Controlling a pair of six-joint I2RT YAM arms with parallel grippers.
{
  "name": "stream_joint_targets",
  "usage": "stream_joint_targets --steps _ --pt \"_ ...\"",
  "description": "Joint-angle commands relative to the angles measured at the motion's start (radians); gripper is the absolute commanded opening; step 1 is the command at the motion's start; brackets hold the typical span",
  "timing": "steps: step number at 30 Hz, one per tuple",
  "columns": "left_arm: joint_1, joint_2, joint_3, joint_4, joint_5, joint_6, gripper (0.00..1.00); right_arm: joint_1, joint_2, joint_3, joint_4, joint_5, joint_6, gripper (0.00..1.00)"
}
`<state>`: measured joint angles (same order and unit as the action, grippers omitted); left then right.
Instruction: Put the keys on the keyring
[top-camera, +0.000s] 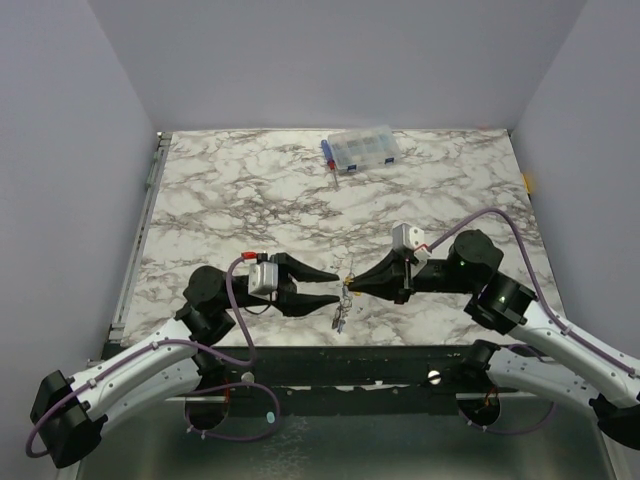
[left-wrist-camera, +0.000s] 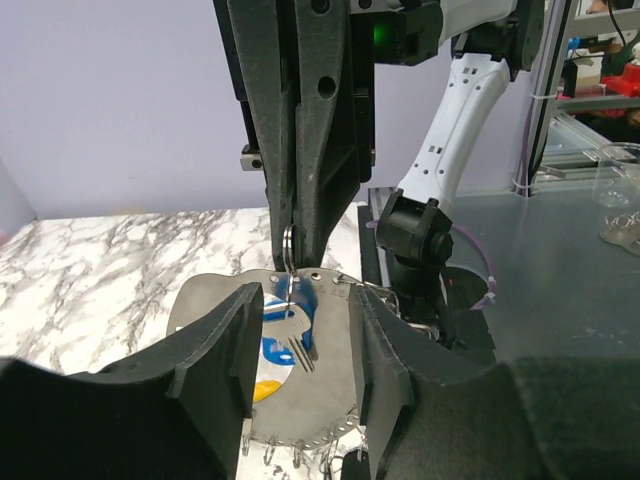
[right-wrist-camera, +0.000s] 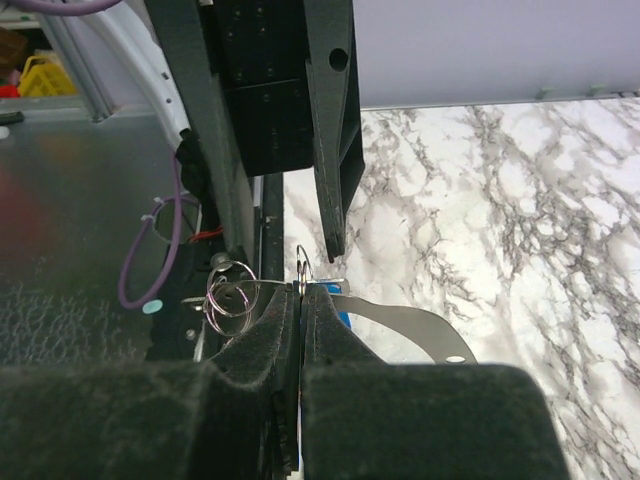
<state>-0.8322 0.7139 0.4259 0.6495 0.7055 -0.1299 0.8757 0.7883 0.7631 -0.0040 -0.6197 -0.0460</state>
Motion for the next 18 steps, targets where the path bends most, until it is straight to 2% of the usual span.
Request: stream_joint_targets --steps 1,8,18 --pt "0.004 -0.005 -0.004 0.009 0.007 -0.002 0.42 -0.003 0.022 0.067 -0.069 -0.094 -0.036 0.01" --pt "0.005 0.005 0.000 0.009 0.020 -0.008 0.35 -0.003 0.053 0.087 -0.080 -0.139 -0.035 0.01" --pt "0.005 0.043 0.007 0.009 0.033 -0.037 0.39 -0.003 0.085 0.102 -0.053 -0.166 -0.023 0.01"
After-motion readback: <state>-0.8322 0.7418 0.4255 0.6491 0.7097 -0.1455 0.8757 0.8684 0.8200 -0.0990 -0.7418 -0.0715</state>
